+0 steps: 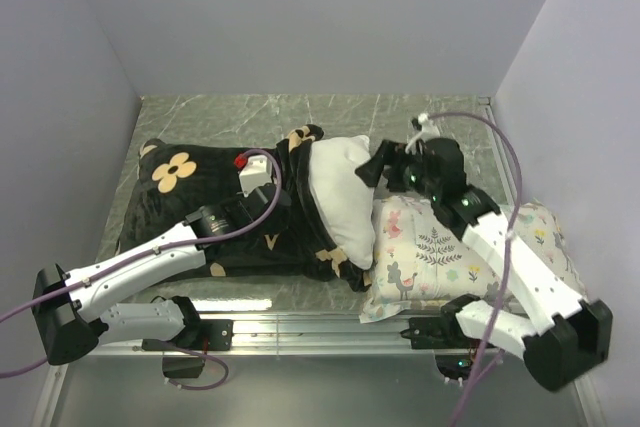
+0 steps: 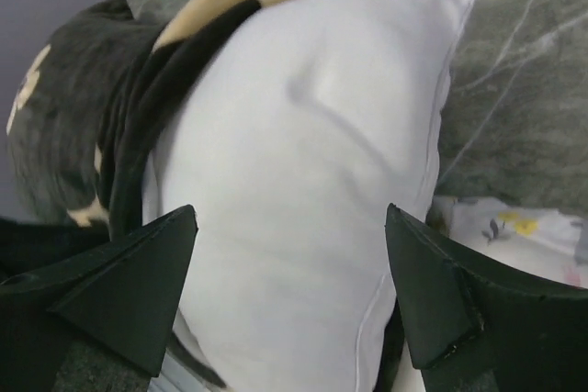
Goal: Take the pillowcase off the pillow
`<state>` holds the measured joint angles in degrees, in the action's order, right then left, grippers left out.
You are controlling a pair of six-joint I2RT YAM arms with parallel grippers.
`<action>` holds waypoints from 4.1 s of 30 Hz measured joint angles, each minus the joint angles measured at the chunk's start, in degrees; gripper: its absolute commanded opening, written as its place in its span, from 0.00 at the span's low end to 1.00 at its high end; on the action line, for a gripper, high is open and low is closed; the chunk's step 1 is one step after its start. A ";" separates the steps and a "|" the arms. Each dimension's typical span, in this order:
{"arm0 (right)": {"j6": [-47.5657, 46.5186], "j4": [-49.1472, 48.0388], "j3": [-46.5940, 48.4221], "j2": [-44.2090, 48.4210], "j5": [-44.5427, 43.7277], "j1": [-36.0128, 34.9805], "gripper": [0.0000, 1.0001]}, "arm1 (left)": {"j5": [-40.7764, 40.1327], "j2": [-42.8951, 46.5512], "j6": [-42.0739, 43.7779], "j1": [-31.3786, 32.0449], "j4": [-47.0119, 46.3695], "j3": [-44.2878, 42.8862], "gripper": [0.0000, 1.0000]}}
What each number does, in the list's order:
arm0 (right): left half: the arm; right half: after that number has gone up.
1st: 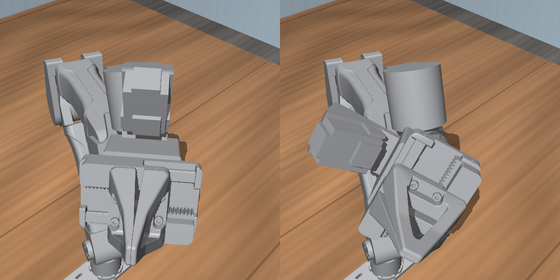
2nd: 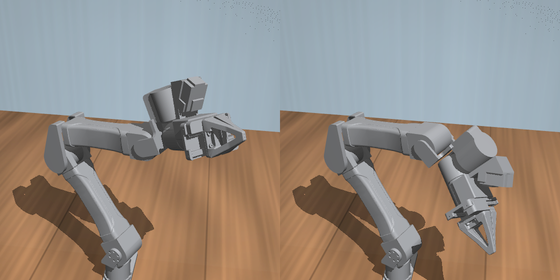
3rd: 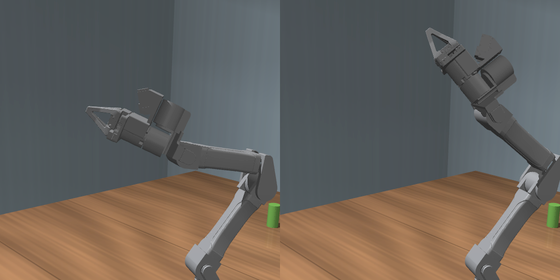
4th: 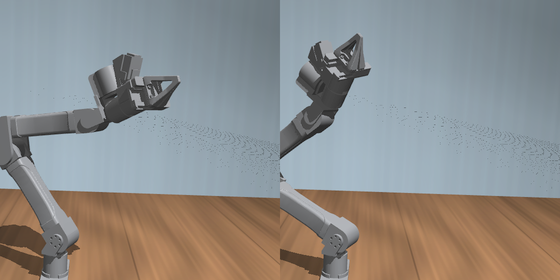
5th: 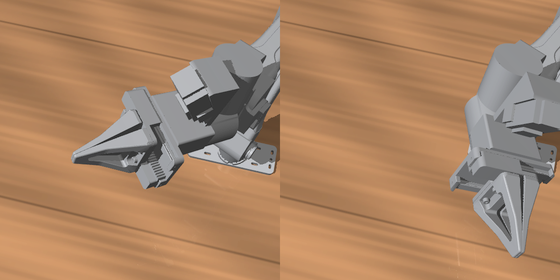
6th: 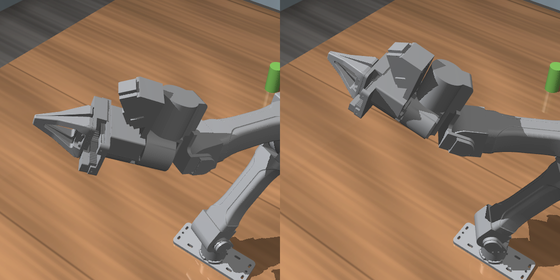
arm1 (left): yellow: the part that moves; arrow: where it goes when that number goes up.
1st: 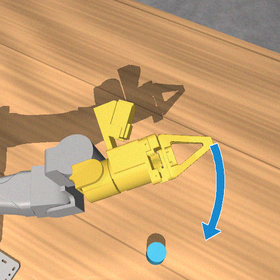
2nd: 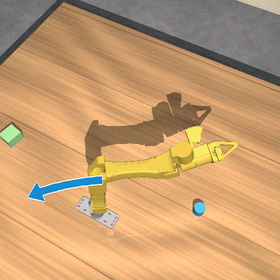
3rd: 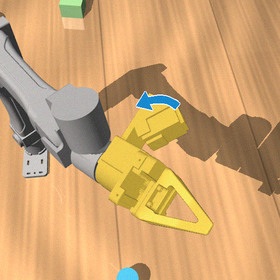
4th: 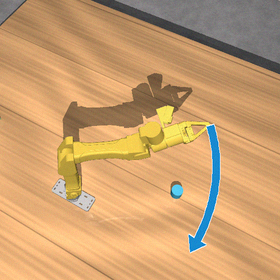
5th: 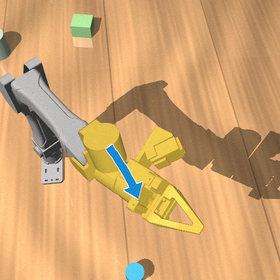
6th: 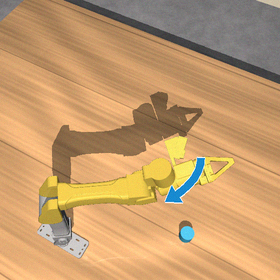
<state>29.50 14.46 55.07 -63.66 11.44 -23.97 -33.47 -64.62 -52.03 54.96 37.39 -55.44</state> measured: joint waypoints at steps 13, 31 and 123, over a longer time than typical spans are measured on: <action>3.08 -4.02 -20.22 7.80 -0.76 -13.75 0.87 | 0.11 0.37 0.00 0.00 -1.57 1.18 0.00; -1.31 9.55 14.60 -4.96 -6.45 -4.90 0.00 | 7.13 2.05 15.32 -28.24 0.13 -11.45 0.01; -1.09 17.25 18.43 -2.29 7.58 3.43 0.00 | -2.29 16.81 14.32 -38.03 13.38 -21.14 0.00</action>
<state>28.40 31.70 73.49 -65.95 19.03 -20.53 -35.77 -47.81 -37.71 16.93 50.76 -76.58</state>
